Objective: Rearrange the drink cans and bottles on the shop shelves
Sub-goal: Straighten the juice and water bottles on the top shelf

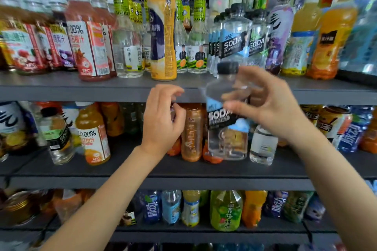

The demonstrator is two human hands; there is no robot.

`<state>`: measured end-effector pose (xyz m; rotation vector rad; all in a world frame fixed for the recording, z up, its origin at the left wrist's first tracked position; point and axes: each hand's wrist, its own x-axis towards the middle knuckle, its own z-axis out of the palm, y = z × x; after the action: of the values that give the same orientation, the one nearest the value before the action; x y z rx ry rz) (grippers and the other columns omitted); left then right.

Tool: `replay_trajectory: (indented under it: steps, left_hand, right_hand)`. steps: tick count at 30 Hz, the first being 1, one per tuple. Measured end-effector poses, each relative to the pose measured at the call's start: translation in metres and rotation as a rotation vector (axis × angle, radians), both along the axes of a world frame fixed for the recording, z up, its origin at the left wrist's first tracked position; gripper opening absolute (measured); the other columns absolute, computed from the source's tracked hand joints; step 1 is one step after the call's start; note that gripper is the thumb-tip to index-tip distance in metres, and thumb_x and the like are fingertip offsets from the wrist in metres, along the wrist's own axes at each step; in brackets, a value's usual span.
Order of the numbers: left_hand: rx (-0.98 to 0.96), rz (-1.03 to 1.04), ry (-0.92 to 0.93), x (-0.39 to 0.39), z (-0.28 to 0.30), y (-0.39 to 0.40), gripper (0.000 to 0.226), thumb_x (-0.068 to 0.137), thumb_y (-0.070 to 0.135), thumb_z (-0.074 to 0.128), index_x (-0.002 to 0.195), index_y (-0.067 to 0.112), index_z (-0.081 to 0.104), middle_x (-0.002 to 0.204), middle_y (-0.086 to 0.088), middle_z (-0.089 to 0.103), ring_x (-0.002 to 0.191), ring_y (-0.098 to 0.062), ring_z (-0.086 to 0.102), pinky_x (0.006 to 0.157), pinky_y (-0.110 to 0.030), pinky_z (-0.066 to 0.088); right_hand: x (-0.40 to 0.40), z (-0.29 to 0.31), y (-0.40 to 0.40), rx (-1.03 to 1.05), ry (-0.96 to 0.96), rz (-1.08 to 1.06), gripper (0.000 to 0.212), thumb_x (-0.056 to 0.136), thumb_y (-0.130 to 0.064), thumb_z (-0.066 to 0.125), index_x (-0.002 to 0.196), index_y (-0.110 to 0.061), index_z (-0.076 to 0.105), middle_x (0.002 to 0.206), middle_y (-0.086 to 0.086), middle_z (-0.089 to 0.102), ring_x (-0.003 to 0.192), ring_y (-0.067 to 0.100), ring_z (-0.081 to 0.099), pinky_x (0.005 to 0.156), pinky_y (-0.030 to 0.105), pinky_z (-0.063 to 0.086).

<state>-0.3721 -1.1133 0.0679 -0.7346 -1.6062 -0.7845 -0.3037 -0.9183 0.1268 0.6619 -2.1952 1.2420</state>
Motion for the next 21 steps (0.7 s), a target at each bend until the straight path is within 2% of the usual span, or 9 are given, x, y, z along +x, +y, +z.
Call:
replay_trajectory:
  steps: [2,4,6,10,13,16,18,21]
  left_hand:
    - [-0.02,-0.015,0.012,0.003,0.014,0.006,0.03,0.077,-0.001,0.044,0.104,0.011,0.049,0.096,-0.003,0.047,0.087,-0.011,0.044,0.081,-0.018,0.036]
    - [-0.035,-0.02,0.022,0.003,0.027,0.019,0.03,0.076,-0.003,0.045,0.104,0.006,0.052,0.095,-0.008,0.05,0.089,-0.013,0.044,0.083,-0.017,0.035]
    - [-0.04,-0.029,0.007,0.002,0.038,0.036,0.029,0.075,-0.004,0.046,0.103,-0.001,0.055,0.094,-0.013,0.052,0.09,-0.015,0.044,0.084,-0.017,0.033]
    - [-0.079,-0.019,-0.015,-0.002,0.054,0.08,0.031,0.076,-0.001,0.046,0.106,0.0,0.055,0.099,-0.014,0.054,0.095,-0.017,0.045,0.086,-0.025,0.036]
    - [-0.121,0.062,-0.118,-0.013,0.066,0.118,0.035,0.078,0.005,0.048,0.111,0.005,0.055,0.111,-0.012,0.052,0.105,-0.022,0.044,0.09,-0.032,0.034]
    - [-0.087,0.195,-0.25,-0.026,0.071,0.146,0.039,0.081,0.011,0.052,0.12,0.009,0.054,0.126,-0.01,0.046,0.119,-0.028,0.04,0.096,-0.043,0.034]
    - [-0.097,0.308,-0.361,-0.034,0.069,0.154,0.045,0.086,0.017,0.055,0.13,0.013,0.046,0.138,-0.009,0.037,0.129,-0.028,0.03,0.104,-0.044,0.028]
    - [-0.075,0.374,-0.482,-0.039,0.072,0.155,0.049,0.088,0.022,0.055,0.135,0.017,0.04,0.145,-0.008,0.025,0.134,-0.028,0.022,0.106,-0.042,0.024]
  right_hand:
    - [-0.001,0.019,0.004,-0.071,0.097,-0.07,0.062,0.065,-0.027,0.075,0.12,-0.02,0.047,0.115,-0.005,0.058,0.091,0.004,0.066,0.086,0.015,0.049]
    - [-0.006,0.035,0.015,-0.124,0.173,-0.127,0.06,0.072,-0.021,0.078,0.124,-0.016,0.048,0.114,-0.012,0.054,0.097,-0.002,0.062,0.091,0.019,0.049]
    - [-0.014,0.048,0.031,-0.178,0.231,-0.195,0.065,0.075,-0.024,0.077,0.13,-0.009,0.047,0.12,-0.008,0.053,0.112,0.005,0.054,0.099,0.031,0.046]
    - [-0.03,0.079,0.076,-0.251,0.304,-0.313,0.068,0.079,-0.03,0.072,0.136,-0.008,0.041,0.13,-0.003,0.048,0.117,0.003,0.043,0.106,0.028,0.038]
    - [-0.053,0.095,0.108,-0.202,0.324,-0.336,0.074,0.074,-0.037,0.068,0.136,-0.006,0.041,0.133,0.003,0.047,0.124,0.014,0.045,0.107,0.038,0.037]
    - [-0.084,0.094,0.135,-0.104,0.266,-0.326,0.074,0.074,-0.034,0.068,0.136,-0.004,0.042,0.137,0.01,0.047,0.128,0.02,0.043,0.106,0.043,0.037]
    - [-0.103,0.083,0.146,-0.079,0.194,-0.263,0.069,0.08,-0.029,0.071,0.138,-0.006,0.042,0.14,0.009,0.044,0.13,0.018,0.04,0.107,0.037,0.037]
    - [-0.117,0.069,0.148,-0.056,0.161,-0.128,0.058,0.09,-0.026,0.061,0.142,-0.017,0.036,0.145,-0.002,0.037,0.127,0.003,0.032,0.092,0.003,0.034]
